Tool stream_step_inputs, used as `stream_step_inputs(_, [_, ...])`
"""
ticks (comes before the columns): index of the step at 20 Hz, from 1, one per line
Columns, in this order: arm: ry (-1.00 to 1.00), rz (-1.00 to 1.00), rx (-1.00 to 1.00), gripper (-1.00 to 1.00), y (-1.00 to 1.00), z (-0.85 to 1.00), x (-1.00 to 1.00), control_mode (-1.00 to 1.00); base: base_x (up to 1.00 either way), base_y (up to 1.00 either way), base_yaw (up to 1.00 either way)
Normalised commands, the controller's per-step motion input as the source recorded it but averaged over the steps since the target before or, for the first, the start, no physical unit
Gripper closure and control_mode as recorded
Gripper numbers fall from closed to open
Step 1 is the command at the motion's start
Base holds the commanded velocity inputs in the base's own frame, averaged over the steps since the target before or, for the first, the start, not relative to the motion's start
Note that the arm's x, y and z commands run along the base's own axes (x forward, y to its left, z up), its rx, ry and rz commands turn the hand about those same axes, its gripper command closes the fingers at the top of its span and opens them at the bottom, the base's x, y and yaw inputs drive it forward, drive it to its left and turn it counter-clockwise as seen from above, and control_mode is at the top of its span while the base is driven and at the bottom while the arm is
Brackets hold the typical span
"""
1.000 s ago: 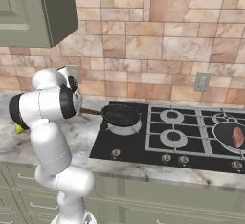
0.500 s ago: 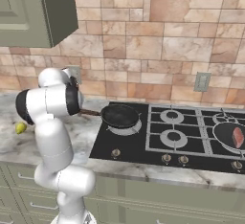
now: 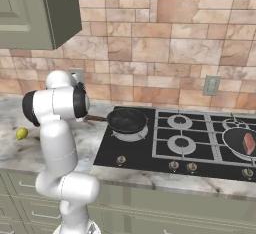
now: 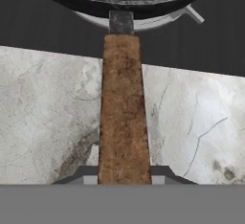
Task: Place both pans onto different burners. Then place the lemon and the steak on different pans.
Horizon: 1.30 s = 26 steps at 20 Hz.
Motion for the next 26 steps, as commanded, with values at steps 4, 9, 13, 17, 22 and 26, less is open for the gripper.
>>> stream_step_inputs(4, [0.00, 0.00, 0.05, 1.00, -0.10, -0.07, 0.01, -1.00, 0.00, 0.00, 0.00])
stream_step_inputs(9, [0.00, 0.00, 0.00, -1.00, 0.00, -0.04, 0.00, -1.00, 0.00, 0.00, 0.00])
stream_step_inputs(13, [0.00, 0.00, 0.00, -1.00, 0.00, 0.00, 0.00, -1.00, 0.00, 0.00, 0.00])
stream_step_inputs(17, [0.00, 0.00, 0.00, -1.00, 0.00, 0.00, 0.00, -1.00, 0.00, 0.00, 0.00])
stream_step_inputs(22, [-0.04, 0.00, 0.00, -1.00, 0.00, 0.00, -0.06, -1.00, 0.00, 0.00, 0.00])
stream_step_inputs(26, [-0.05, 0.07, 0.02, -1.00, 0.01, 0.10, -0.15, -1.00, 0.00, 0.00, 0.00])
